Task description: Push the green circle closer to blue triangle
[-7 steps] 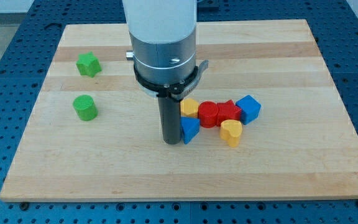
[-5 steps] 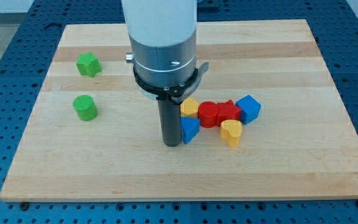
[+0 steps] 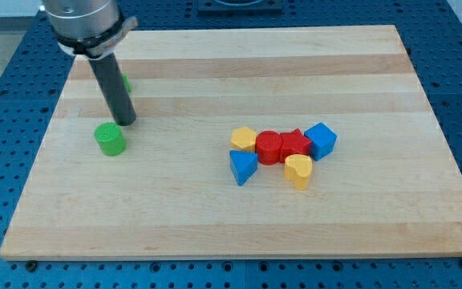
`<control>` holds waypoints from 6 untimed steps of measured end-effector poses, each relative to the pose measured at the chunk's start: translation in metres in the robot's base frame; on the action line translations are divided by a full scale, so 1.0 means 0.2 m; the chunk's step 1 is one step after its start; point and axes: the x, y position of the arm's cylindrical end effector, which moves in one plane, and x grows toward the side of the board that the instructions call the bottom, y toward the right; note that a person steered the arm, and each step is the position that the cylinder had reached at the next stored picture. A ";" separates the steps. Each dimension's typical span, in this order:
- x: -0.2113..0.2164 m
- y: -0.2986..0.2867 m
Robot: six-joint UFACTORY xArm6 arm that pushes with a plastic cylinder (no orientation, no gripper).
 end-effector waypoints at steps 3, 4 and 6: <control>0.49 -0.13; 0.61 -0.10; 0.70 -0.09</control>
